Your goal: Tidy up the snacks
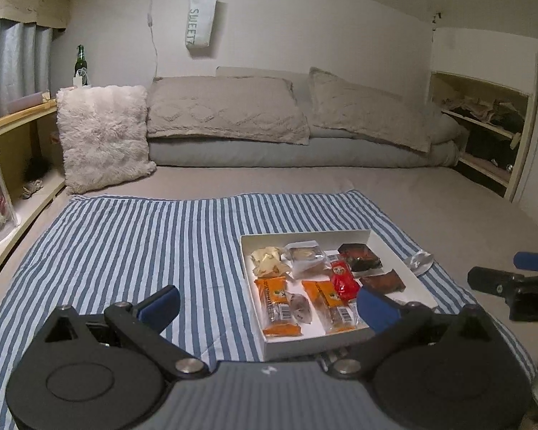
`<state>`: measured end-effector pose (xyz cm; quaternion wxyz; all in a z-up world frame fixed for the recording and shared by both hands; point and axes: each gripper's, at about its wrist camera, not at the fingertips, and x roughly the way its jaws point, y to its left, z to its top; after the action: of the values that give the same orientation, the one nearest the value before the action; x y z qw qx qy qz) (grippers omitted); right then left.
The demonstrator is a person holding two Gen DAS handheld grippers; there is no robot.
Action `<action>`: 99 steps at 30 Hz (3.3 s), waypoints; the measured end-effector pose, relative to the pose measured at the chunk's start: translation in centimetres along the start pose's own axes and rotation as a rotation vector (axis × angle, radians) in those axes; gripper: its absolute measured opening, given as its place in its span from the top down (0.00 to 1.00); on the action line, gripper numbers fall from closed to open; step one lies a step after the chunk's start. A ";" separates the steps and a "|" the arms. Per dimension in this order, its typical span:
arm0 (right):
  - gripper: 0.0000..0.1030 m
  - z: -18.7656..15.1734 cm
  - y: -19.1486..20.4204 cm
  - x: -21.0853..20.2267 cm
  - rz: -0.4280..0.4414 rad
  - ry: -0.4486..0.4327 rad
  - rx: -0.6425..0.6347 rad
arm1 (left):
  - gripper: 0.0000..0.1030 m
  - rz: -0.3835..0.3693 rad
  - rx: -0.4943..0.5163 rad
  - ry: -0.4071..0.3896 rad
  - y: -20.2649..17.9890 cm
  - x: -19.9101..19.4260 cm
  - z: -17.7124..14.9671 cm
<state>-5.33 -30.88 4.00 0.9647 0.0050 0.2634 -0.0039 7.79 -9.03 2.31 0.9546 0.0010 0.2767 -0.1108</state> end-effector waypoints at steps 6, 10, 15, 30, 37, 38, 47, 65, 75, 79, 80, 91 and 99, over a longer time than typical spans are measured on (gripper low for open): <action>0.00 -1.2 0.3 -1.0 0.001 -0.014 -0.011 | 0.00 0.013 0.040 -0.021 0.3 -1.3 -1.3; 0.00 -2.0 0.8 -1.4 0.003 -0.016 -0.029 | 0.00 0.028 0.040 -0.031 0.6 -1.8 -1.9; 0.00 -2.8 1.5 -2.3 0.007 -0.027 -0.032 | 0.00 0.035 0.051 -0.038 0.9 -2.2 -2.5; 0.00 -3.6 1.8 -2.8 -0.006 -0.037 -0.058 | 0.00 0.034 0.084 -0.042 1.3 -2.7 -3.4; 0.00 -3.6 1.7 -2.6 -0.003 -0.034 -0.056 | 0.00 0.029 0.081 -0.045 1.5 -2.7 -3.4; 0.00 -3.6 1.7 -2.6 -0.001 -0.034 -0.057 | 0.00 0.029 0.082 -0.045 1.5 -2.7 -3.4; 0.00 -3.6 1.7 -2.7 -0.001 -0.035 -0.056 | 0.00 0.029 0.082 -0.043 1.7 -2.8 -3.5; 0.00 -3.6 2.0 -2.7 -0.005 -0.035 -0.053 | 0.00 0.030 0.083 -0.043 1.7 -2.8 -3.5; 0.00 -3.7 2.1 -2.7 -0.007 -0.035 -0.053 | 0.00 0.030 0.081 -0.041 1.7 -2.7 -3.7; 0.00 -3.7 2.0 -2.7 -0.006 -0.035 -0.053 | 0.00 0.030 0.080 -0.040 1.7 -2.7 -3.7; 0.00 -3.7 2.1 -2.7 -0.006 -0.035 -0.053 | 0.00 0.030 0.080 -0.040 1.7 -2.7 -3.7; 0.00 -3.7 2.0 -2.7 -0.004 -0.035 -0.055 | 0.00 0.032 0.080 -0.038 1.6 -2.6 -3.8; 0.00 -3.7 2.1 -2.7 -0.005 -0.035 -0.055 | 0.00 0.033 0.081 -0.036 1.7 -2.6 -3.9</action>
<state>-9.51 -28.73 2.25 0.9689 -0.0221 0.2464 0.0009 3.94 -6.57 0.29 0.9602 0.0421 0.2548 -0.1062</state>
